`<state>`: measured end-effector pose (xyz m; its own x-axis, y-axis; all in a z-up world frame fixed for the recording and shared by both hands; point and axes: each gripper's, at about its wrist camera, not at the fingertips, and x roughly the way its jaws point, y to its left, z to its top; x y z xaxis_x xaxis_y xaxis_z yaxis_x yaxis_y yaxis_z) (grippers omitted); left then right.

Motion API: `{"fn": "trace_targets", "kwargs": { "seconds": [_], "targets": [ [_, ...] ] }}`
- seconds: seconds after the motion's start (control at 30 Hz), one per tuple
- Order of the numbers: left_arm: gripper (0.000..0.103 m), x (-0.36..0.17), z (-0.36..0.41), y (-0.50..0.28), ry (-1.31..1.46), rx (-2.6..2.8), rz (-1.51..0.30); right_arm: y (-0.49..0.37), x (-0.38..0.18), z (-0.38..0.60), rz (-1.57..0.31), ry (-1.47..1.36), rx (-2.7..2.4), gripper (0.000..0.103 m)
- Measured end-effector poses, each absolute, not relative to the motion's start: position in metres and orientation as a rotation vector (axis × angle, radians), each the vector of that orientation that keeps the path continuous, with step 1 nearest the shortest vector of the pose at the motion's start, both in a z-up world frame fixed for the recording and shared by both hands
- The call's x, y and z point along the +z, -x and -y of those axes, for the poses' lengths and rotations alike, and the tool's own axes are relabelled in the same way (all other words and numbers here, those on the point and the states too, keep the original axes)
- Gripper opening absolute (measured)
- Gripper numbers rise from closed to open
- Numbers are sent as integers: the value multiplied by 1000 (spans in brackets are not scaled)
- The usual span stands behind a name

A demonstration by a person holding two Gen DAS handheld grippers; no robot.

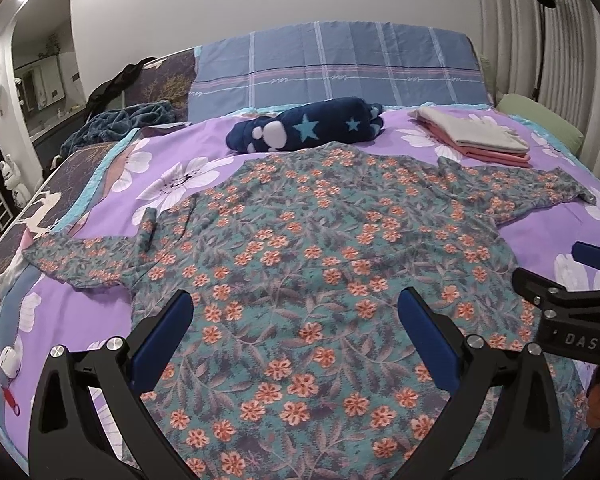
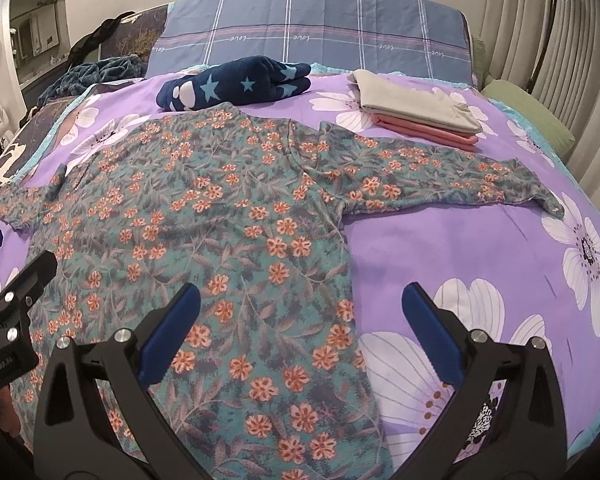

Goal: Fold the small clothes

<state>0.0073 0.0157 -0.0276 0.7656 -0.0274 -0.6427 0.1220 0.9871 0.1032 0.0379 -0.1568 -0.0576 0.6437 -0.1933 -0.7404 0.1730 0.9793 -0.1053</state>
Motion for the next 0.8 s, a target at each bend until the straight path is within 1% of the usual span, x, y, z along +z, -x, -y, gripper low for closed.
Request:
{"fn": "trace_targets", "kwargs": {
  "seconds": [0.47,0.8],
  "targets": [
    [102,-40,-38,-15,-158,73,-760,-42,-64,147,-871,51,-185,101],
    [102,-42,-45,-16,-142,82,-771,-44,-64,136,-873,73,-169,101]
  ]
}}
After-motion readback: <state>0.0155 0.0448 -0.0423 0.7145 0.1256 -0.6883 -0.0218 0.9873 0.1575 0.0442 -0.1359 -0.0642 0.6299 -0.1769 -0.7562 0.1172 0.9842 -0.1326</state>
